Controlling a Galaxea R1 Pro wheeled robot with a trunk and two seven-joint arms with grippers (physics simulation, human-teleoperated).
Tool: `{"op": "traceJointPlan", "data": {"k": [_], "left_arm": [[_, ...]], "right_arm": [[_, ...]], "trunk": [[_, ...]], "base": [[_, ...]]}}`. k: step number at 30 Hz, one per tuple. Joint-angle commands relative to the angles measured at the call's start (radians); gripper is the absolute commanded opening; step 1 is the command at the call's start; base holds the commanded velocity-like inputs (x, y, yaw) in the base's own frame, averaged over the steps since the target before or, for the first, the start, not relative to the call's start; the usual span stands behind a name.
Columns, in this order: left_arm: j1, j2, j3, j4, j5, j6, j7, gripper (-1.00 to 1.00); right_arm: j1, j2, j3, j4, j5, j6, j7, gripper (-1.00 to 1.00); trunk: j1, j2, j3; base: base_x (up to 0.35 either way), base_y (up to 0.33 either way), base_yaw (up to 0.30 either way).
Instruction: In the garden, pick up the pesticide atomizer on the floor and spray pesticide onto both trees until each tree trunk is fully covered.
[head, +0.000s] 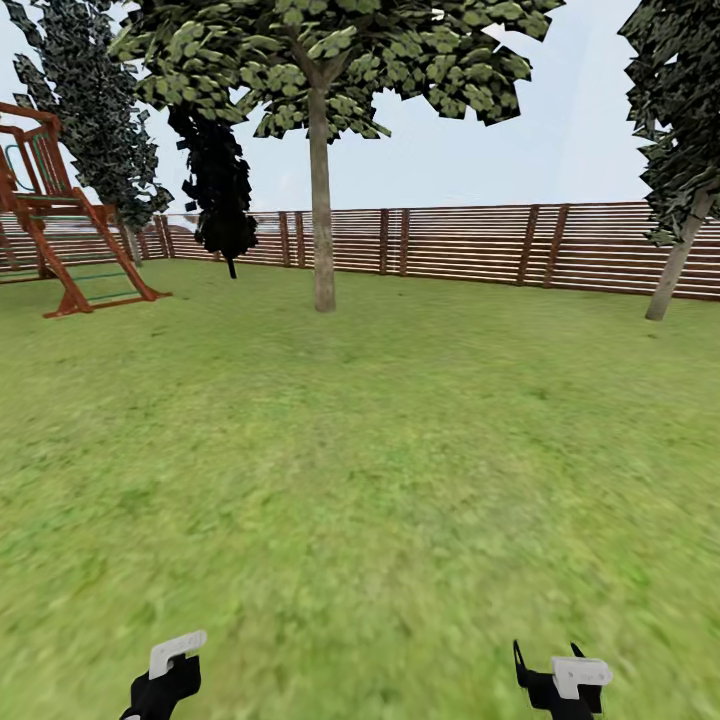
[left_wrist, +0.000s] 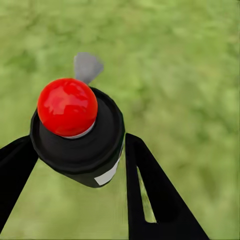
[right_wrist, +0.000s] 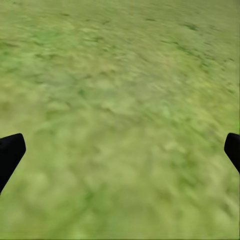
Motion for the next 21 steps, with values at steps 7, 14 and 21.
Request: {"op": "traceJointPlan", "data": {"k": [7,14,21], "left_arm": [[-0.001,0.000,-0.006,0.001,0.008,-0.003,-0.002,-1.00],[-0.001,0.000,-0.006,0.001,0.008,-0.003,-0.002,-1.00],[-0.001,0.000,-0.006,0.001,0.008,-0.003,-0.003,-1.00]], "right_arm": [[-0.001,0.000,0.005,0.001,0.004,-0.001,-0.009,1.00],[-0.001,0.000,0.005,0.001,0.004,-0.001,-0.009,1.00],[-0.001,0.000,0.005,0.001,0.004,-0.001,-0.009,1.00]], "trunk": [[0.000,0.000,-0.001],[0.000,0.000,-0.001],[0.000,0.000,-0.001]], "base": [[0.331,0.000,0.000],[0.331,0.000,0.000],[0.331,0.000,0.000]]}}
